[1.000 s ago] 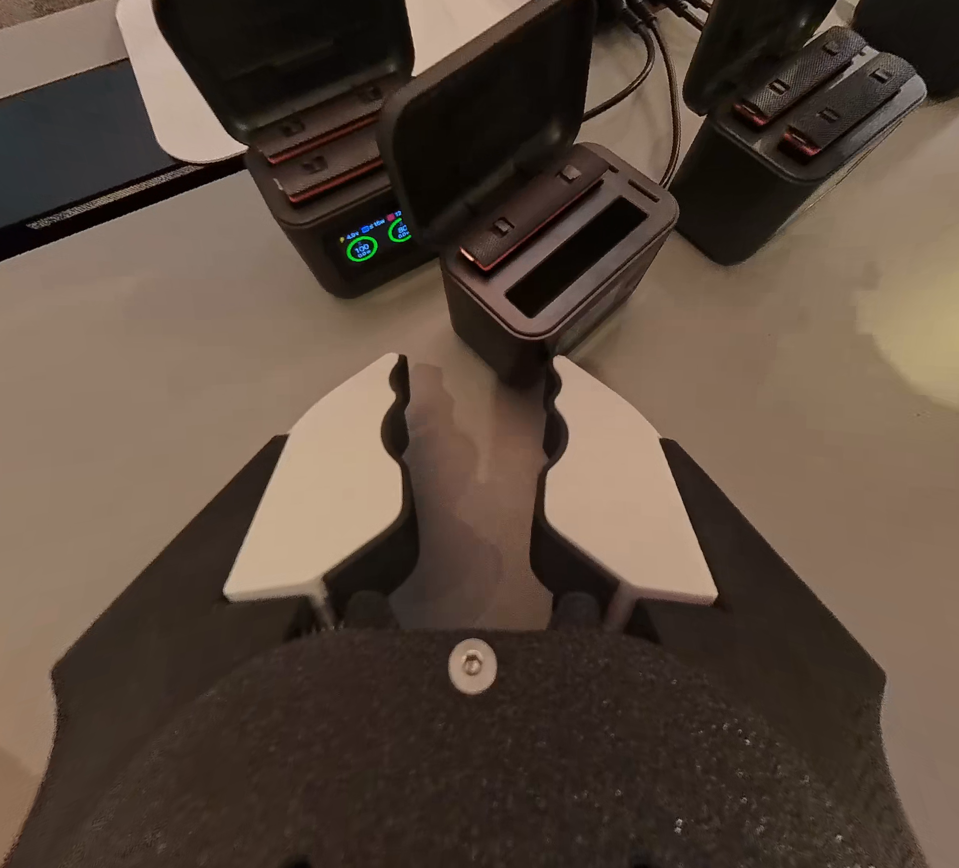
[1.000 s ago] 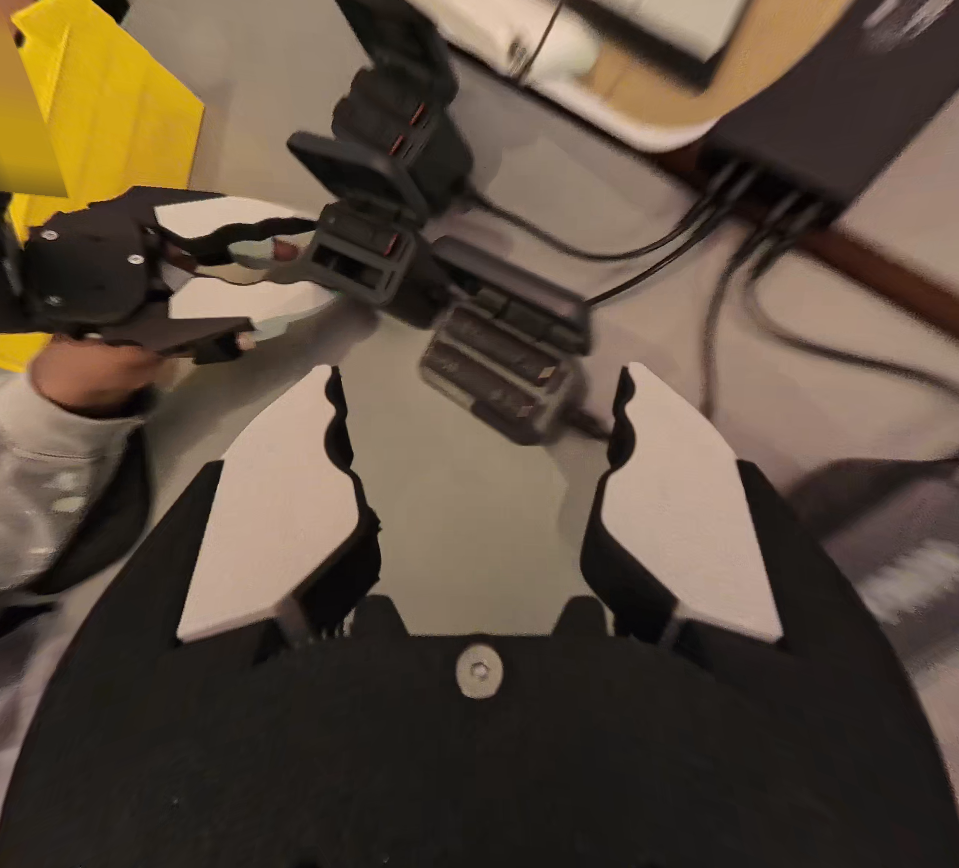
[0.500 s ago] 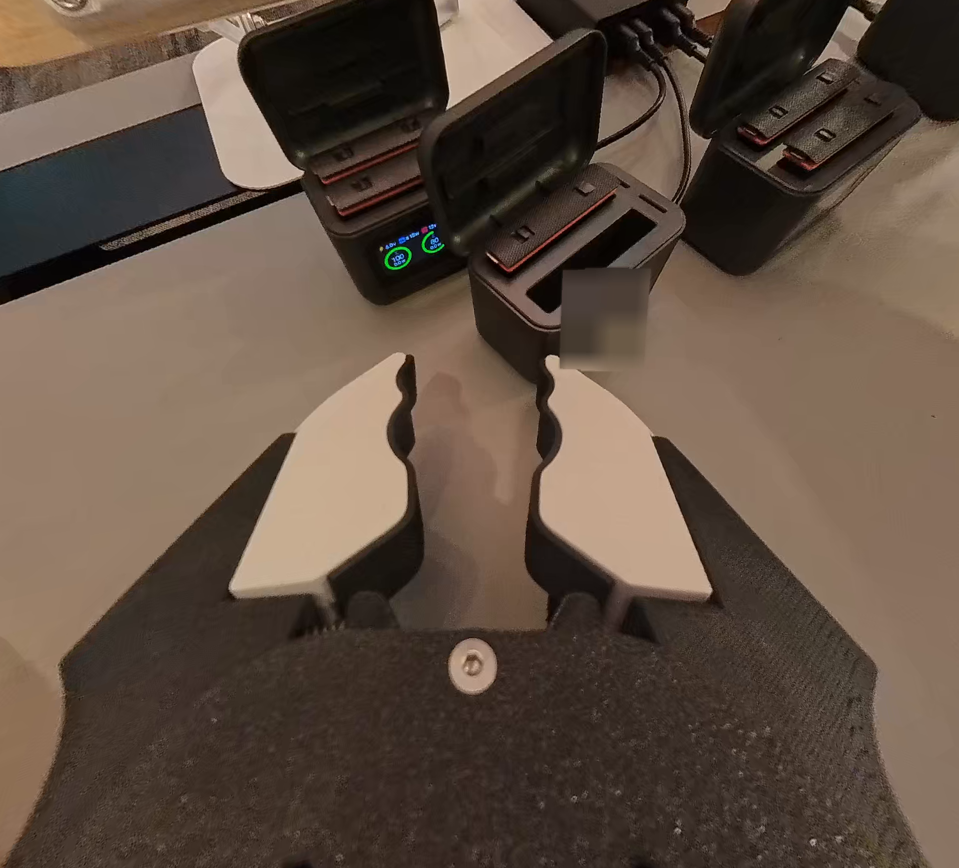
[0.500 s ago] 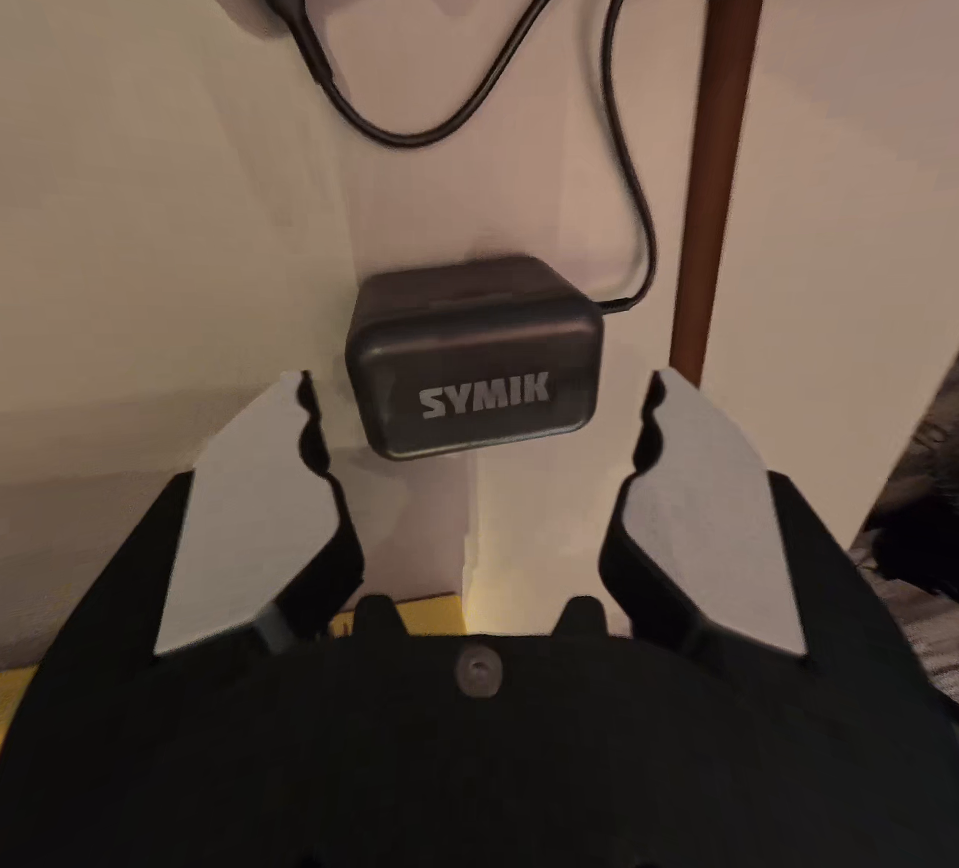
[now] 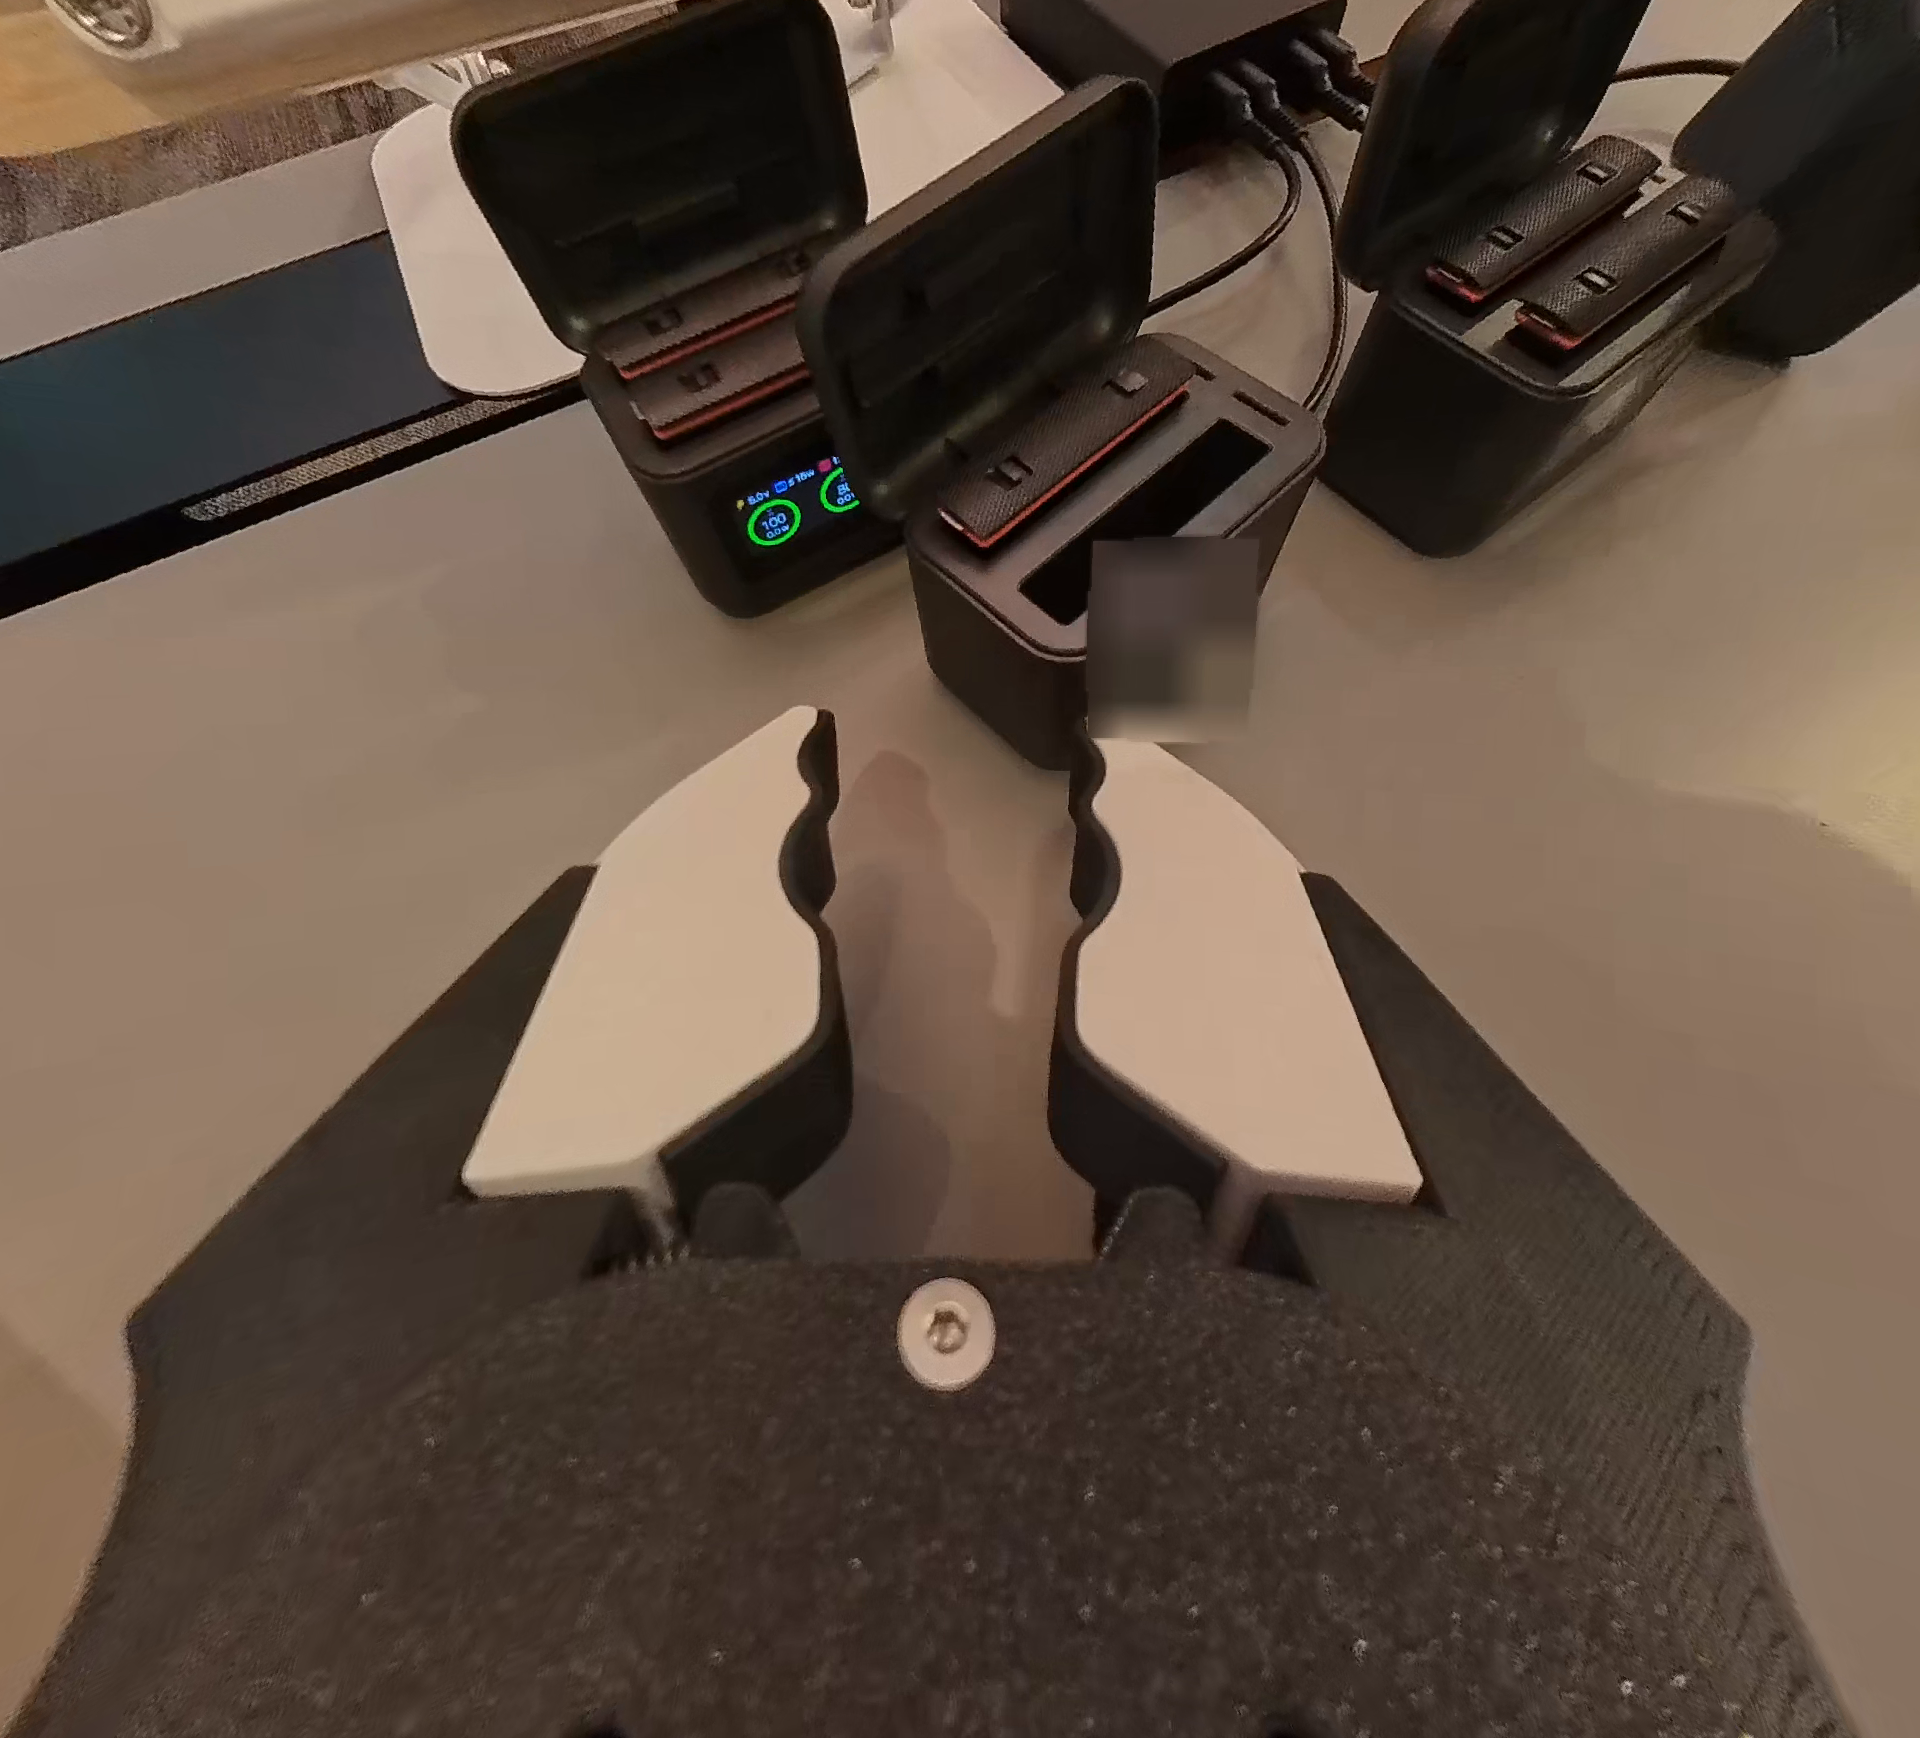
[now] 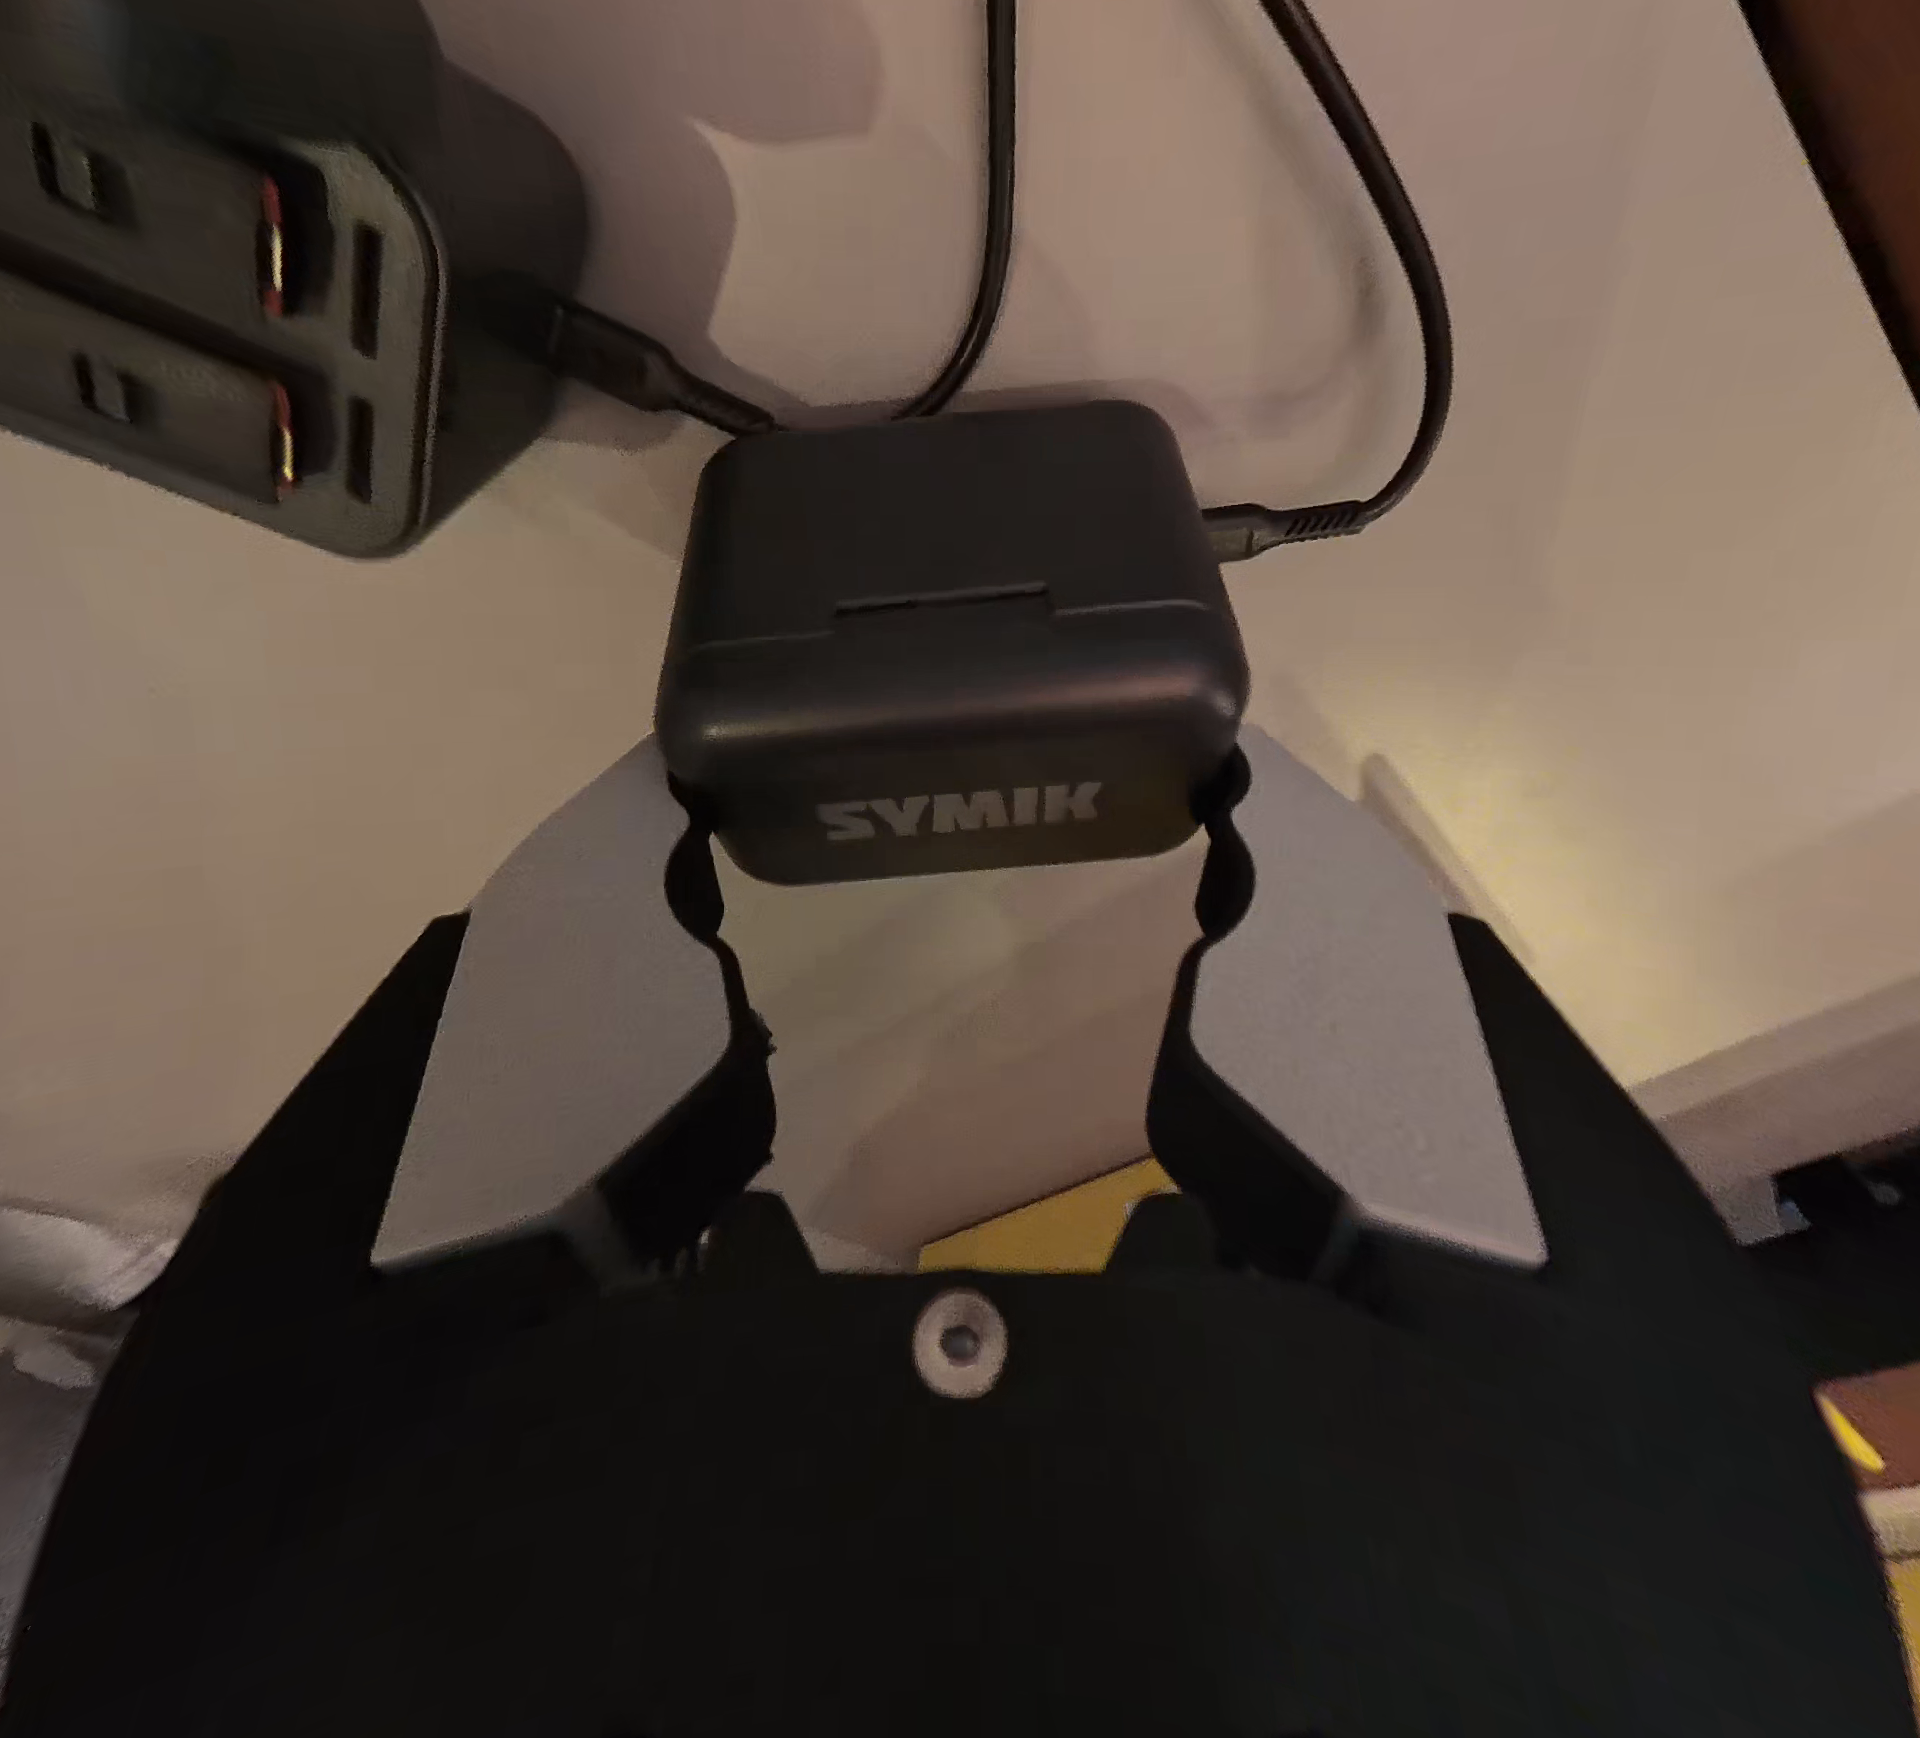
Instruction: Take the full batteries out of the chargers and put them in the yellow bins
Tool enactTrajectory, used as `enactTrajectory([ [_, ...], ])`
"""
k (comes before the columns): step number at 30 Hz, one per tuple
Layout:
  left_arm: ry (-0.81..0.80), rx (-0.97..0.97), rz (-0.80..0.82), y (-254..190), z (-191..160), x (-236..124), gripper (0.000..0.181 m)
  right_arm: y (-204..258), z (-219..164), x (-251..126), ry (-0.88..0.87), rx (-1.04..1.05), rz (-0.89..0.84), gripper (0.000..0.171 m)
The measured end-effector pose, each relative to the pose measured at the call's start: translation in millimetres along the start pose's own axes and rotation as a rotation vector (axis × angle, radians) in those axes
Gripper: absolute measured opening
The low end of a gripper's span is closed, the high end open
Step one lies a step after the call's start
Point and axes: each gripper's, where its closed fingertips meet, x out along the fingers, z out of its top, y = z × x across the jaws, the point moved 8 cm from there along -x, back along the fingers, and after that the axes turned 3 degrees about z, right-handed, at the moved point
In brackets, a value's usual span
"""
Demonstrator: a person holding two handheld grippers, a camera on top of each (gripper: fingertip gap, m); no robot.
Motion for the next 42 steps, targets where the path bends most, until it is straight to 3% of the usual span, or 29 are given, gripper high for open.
enactTrajectory([
  [6, -0.009, -0.014, 0.002, 3, -2, -4, 0.042, -1, 5, -4, -0.101, 0.079, 0.083, 0.092],
  [11, -0.025, -0.021, 0.007, 4, -1, -8, 0.042, -5, -2, -19, -0.369, 0.104, 0.194, 0.114],
  [15, -0.039, -0.022, 0.015, 4, 1, -10, 0.041, -2, -14, -55, -0.817, 0.065, 0.141, 0.115],
  [20, -0.069, -0.025, 0.032, 6, 5, -14, 0.041, 37, -75, -108, -1.583, -0.119, -0.304, 0.106],
  [22, -0.082, -0.025, 0.036, 6, 6, -16, 0.04, 59, -102, -114, -1.748, -0.159, -0.458, 0.097],
  [24, -0.097, -0.023, 0.038, 6, 8, -19, 0.04, 79, -119, -112, -1.814, -0.197, -0.488, 0.077],
  [29, -0.178, -0.004, 0.048, 3, 20, -34, 0.039, 106, -146, -100, -1.886, -0.182, -0.375, 0.002],
  [33, -0.311, 0.024, 0.063, 1, 44, -72, 0.036, 118, -159, -88, -1.88, -0.098, -0.27, 0.0],
  [37, -0.452, -0.01, 0.004, 2, 72, -134, 0.031, 134, -170, -67, -1.853, -0.056, -0.217, 0.0],
  [42, -0.524, 0.052, 0.043, 26, 76, -209, 0.027, 152, -180, -39, -1.828, -0.096, -0.127, 0.0],
])
